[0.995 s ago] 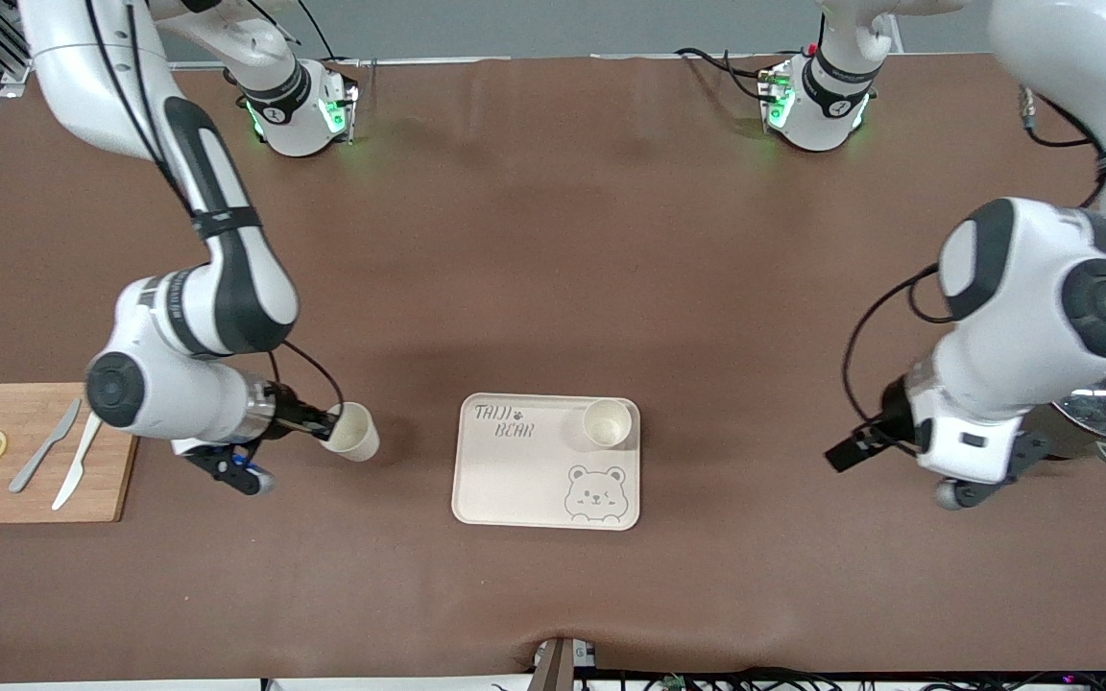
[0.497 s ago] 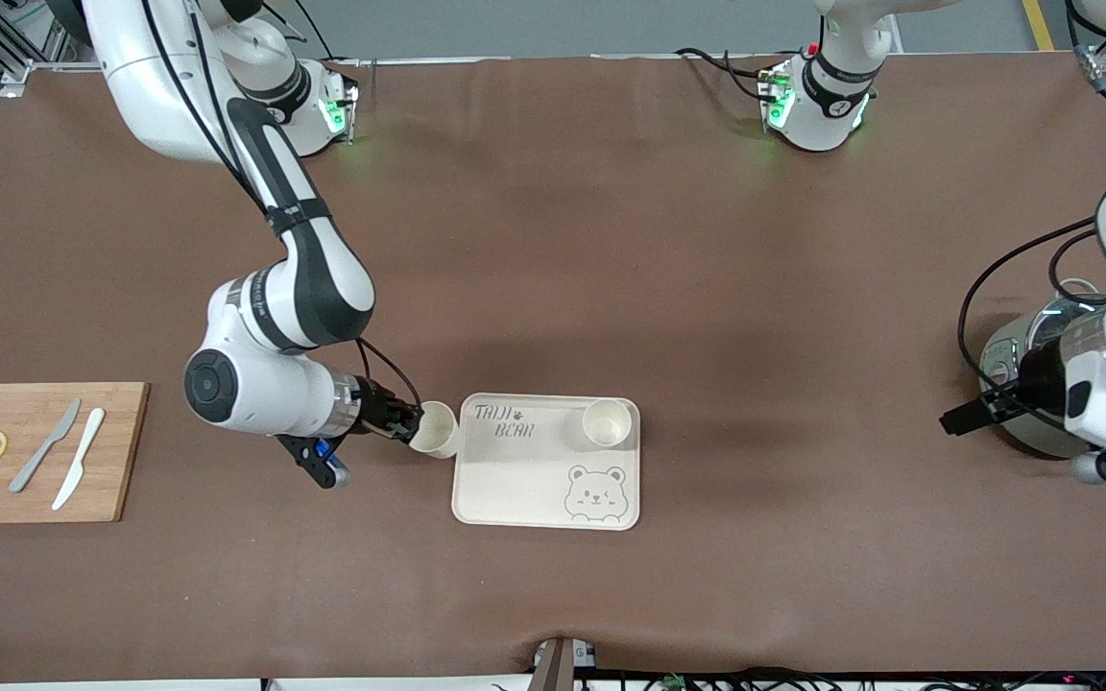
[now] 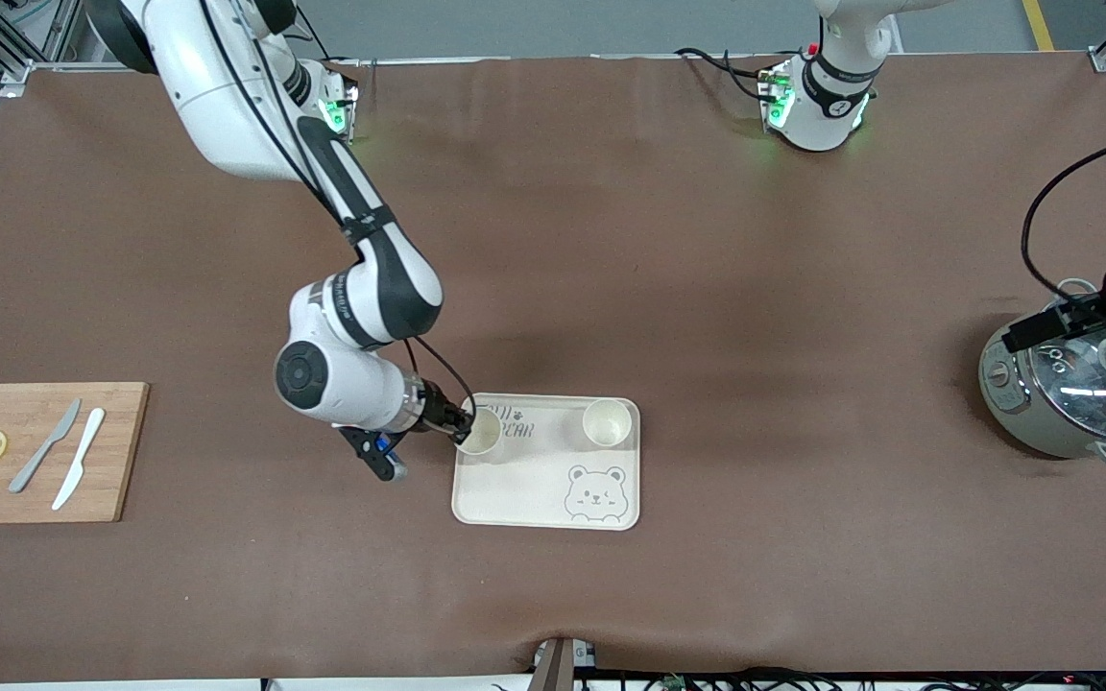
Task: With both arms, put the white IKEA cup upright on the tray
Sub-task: 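Set the cup upright on the tray and open the right gripper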
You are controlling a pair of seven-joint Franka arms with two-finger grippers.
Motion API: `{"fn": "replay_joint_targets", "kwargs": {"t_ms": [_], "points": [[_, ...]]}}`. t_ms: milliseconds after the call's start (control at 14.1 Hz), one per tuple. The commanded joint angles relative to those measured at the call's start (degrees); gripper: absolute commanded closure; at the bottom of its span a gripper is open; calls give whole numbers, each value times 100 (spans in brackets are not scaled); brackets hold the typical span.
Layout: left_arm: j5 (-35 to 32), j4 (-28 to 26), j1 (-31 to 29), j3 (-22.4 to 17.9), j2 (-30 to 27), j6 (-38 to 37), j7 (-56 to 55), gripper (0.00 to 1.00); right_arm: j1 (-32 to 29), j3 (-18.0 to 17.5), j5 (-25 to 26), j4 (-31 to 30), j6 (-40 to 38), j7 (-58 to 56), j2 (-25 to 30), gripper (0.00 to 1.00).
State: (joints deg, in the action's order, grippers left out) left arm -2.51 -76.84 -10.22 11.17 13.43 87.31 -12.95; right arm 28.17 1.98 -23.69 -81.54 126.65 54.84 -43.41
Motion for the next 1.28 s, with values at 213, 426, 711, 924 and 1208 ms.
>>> {"fn": "replay_joint_targets", "kwargs": {"t_ms": [213,426,711,924,1208], "points": [[58,-930,-59,158,-851,76,258,0,49,75,365,164,-69,133,-168,1],[154,-1166,-59,175,-1061,76,258,0,-48,84,417,365,-743,124,68,0],[155,-1387,-32,210,-1413,76,293,0,-505,66,391,1480,-2404,124,96,0],[163,-1387,-41,360,-1475,76,293,0,-637,110,417,1808,-3092,133,419,0],[181,-1343,-32,369,-1475,111,311,0,-883,92,1057,1738,-3836,28,1245,0]]}}
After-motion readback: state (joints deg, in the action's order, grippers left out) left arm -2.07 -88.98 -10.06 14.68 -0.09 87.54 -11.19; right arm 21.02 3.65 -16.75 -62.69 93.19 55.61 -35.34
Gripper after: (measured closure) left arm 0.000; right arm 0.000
